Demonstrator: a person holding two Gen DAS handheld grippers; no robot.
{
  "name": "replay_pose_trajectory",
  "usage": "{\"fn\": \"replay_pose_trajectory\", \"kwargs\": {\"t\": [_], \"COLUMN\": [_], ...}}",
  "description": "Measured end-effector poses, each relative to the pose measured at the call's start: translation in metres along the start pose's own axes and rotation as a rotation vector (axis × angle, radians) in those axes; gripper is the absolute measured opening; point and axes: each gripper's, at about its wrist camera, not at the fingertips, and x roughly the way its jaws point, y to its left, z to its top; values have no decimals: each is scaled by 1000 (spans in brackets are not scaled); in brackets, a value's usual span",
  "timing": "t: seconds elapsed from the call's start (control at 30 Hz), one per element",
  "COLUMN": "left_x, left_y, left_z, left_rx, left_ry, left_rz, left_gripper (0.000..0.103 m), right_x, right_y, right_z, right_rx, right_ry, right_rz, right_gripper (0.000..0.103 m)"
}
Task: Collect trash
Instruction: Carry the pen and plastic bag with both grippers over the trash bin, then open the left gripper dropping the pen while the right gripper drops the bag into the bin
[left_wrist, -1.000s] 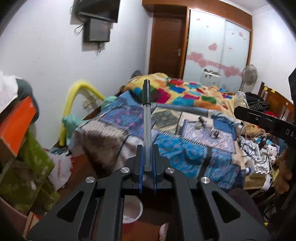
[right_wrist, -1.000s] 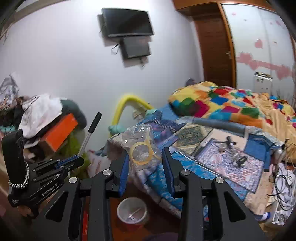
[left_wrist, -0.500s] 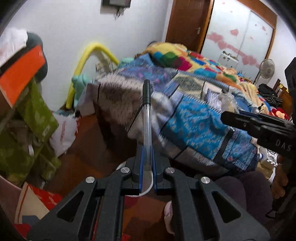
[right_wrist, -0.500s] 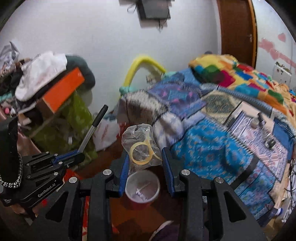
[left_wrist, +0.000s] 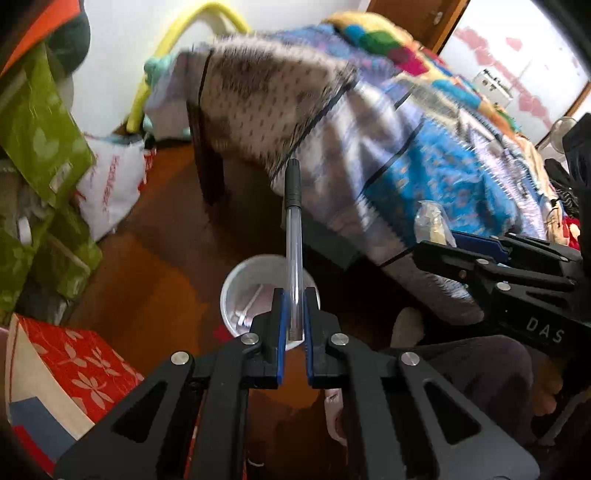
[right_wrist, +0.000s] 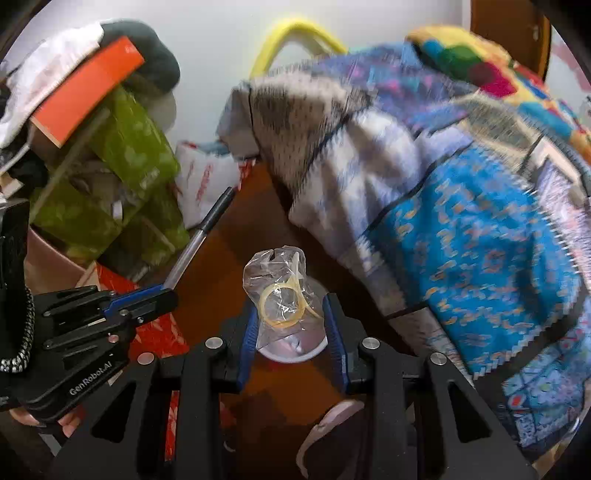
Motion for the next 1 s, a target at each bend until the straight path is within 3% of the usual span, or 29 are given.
{"fn": "replay_pose_trajectory", "kwargs": {"t": [0.17, 0.37, 0.47, 0.53, 0.83, 1.0], "left_x": [32, 56, 64, 70, 89, 87], "left_y": [13, 25, 27, 28, 18, 5], "left_z": [-4, -7, -6, -4, 10, 12], "left_rx": [-38, -74, -85, -90, -65, -22], "left_ry": [76, 129, 144, 154, 150, 146], "left_rz": [9, 17, 20, 19, 9, 41], "left_gripper": [7, 7, 7, 7, 8, 24], "right_x": [45, 75, 86, 88, 71, 59], "right_y": [1, 0, -7, -10, -19, -22], "right_z": [5, 13, 18, 21, 20, 17], "right_rx": [-7, 10, 45, 60, 32, 17], "right_ry": [108, 161, 181, 189, 162, 143], "right_rz": [22, 61, 74, 84, 57, 23], "right_gripper": [32, 33, 42, 50, 50, 50]}}
